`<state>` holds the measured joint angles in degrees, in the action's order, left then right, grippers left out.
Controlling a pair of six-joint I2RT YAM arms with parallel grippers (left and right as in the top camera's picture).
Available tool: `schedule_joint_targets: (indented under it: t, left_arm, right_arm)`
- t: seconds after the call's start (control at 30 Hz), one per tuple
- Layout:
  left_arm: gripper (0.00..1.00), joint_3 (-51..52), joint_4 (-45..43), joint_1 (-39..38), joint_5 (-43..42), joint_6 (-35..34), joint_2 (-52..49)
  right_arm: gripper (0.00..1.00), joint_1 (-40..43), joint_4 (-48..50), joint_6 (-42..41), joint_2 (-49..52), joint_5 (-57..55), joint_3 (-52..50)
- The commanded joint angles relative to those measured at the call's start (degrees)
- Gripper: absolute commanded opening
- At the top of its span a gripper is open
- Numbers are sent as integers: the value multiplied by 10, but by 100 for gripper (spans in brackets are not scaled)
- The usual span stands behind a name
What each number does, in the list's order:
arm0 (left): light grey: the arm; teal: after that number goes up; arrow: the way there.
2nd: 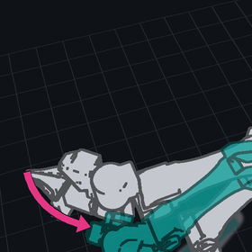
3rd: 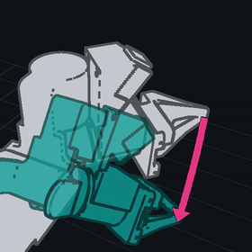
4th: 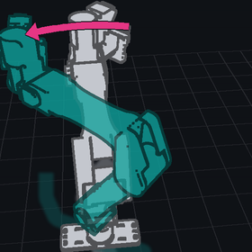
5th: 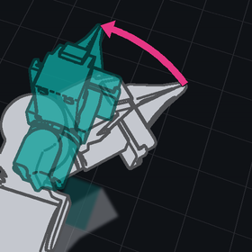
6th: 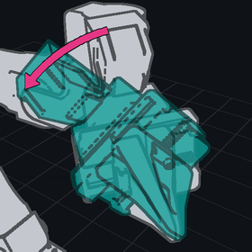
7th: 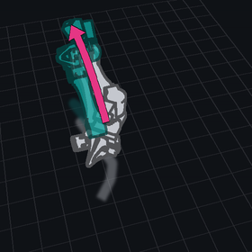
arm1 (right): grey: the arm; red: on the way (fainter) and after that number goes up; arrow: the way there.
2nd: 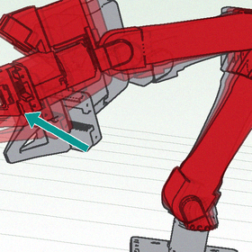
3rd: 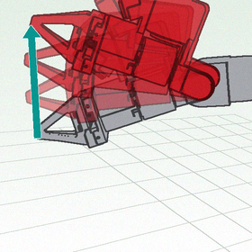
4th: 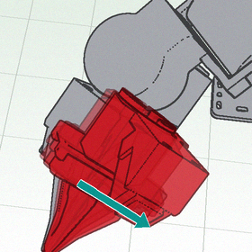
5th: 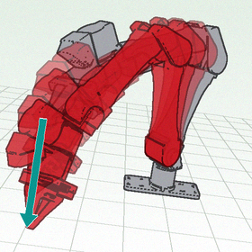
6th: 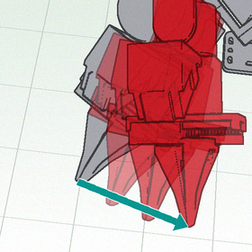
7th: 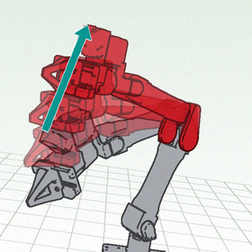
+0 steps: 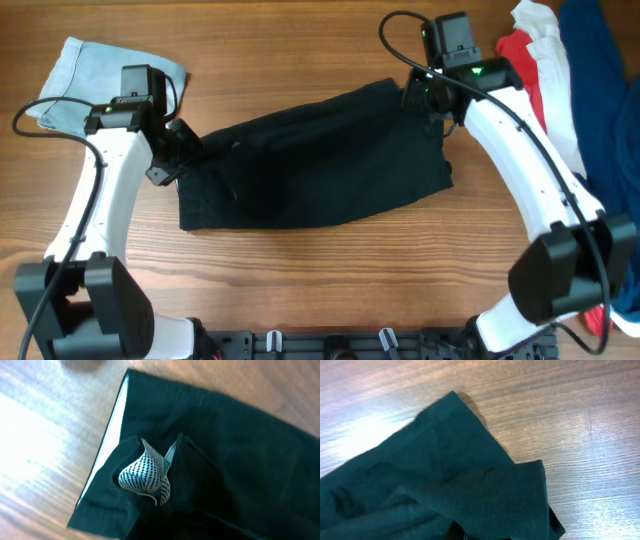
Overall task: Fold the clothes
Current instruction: 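Carry the hems up and over onto the waistband with both grippers, then lower the hems at the top edge and release both grippers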
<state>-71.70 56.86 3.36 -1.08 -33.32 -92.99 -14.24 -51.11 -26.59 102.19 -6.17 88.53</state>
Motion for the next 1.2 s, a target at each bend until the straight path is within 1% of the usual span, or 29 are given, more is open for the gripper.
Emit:
schedule_joint_targets:
  t: [0.0,0.07,0.23,0.27,0.3,0.33,0.37,0.43,0.47,0.57,0.7,0.87,1.0,1.17]
  left_arm:
    - [4,-6,-18,10,95,-6,-13]
    - [4,-6,-31,10,110,-6,-13]
    - [5,-6,-46,10,113,-6,-14]
    - [11,-6,-50,10,115,-6,-15]
    - [53,-6,-53,10,118,-6,-15]
    - [94,-6,-57,10,122,-6,-15]
    - [100,-6,-59,10,123,-6,-15]
    - [100,-6,-59,10,122,-6,-14]
    - [100,-6,-59,10,122,-6,-14]
    - [100,-6,-54,10,120,-6,-14]
    - [100,-6,-29,10,120,-6,-14]
    - [100,-6,-19,10,85,-5,-14]
    - [100,-6,-4,10,50,-6,-15]
    - [100,-6,13,10,43,-6,-15]
  right_arm:
    - [5,25,8,11,27,-77,8]
    - [4,25,11,11,35,-77,8]
    - [6,25,24,11,42,-77,7]
    - [16,25,29,11,42,-77,7]
    - [49,25,35,11,42,-77,7]
    - [71,25,40,11,42,-77,7]
    - [86,25,42,11,42,-77,7]
    - [93,25,44,11,42,-78,7]
    - [95,25,44,11,42,-78,7]
    - [97,25,44,11,42,-80,7]
    - [100,26,20,9,42,-80,7]
    - [100,29,-15,3,42,-80,7]
    - [100,33,-60,-29,42,-82,7]
    - [99,45,-101,-35,42,-67,6]
